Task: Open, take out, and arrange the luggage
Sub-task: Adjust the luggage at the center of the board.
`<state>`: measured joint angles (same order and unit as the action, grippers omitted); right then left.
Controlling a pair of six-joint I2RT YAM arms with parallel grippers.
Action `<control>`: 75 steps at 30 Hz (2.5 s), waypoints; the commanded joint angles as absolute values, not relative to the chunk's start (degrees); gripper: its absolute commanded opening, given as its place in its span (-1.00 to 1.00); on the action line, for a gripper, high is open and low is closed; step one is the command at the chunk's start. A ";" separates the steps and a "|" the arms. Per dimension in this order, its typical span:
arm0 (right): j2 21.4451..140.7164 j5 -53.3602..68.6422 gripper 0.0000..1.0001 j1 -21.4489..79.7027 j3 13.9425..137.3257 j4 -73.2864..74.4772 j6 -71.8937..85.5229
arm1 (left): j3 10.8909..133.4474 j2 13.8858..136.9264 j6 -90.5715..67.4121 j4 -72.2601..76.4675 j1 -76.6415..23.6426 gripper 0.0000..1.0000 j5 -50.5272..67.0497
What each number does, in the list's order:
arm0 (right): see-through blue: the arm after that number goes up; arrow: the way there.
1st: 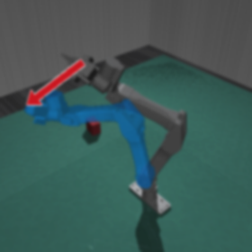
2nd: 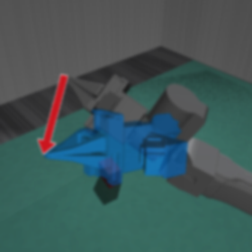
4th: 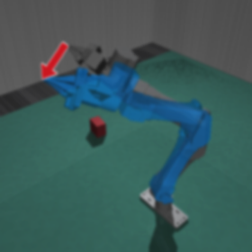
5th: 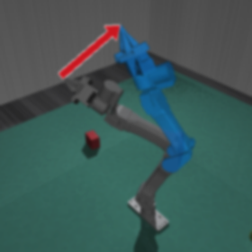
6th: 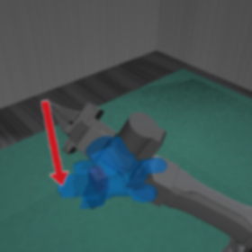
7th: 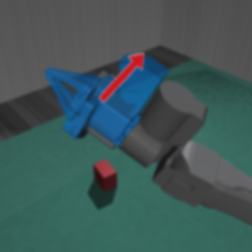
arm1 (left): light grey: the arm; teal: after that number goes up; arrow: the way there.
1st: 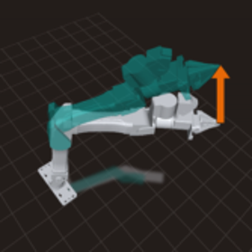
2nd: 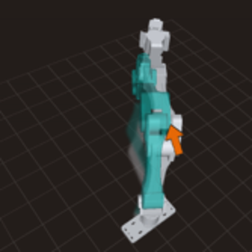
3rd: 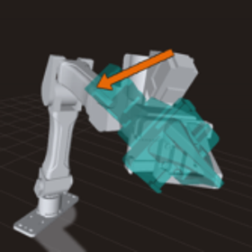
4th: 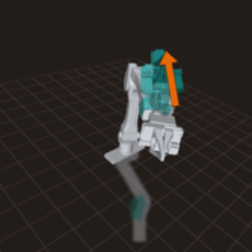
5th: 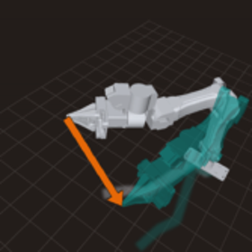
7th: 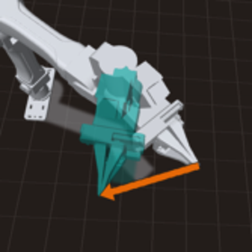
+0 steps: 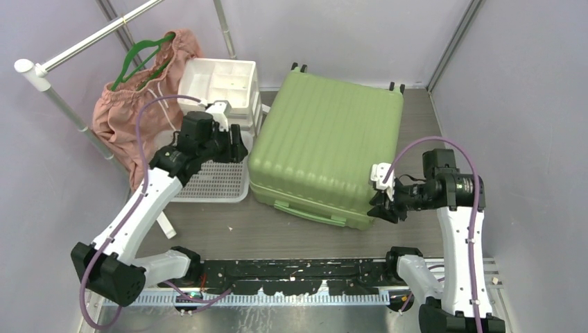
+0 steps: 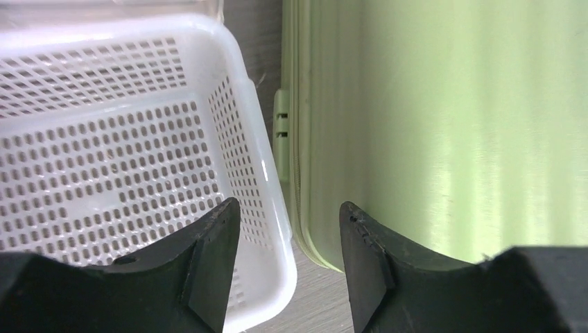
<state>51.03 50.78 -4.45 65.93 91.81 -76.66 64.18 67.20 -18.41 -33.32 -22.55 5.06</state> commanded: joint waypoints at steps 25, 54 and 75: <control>87.50 26.87 0.72 -17.52 96.10 27.88 22.27 | 51.50 47.03 -31.57 -29.03 -22.68 -0.59 19.11; 119.23 22.03 0.70 -11.56 116.30 28.54 27.77 | 42.46 55.44 -38.33 -12.65 -25.30 -0.57 18.77; 101.87 15.76 -0.07 -20.07 93.88 17.06 31.77 | 48.55 66.24 -37.88 -6.78 -29.04 -0.57 19.11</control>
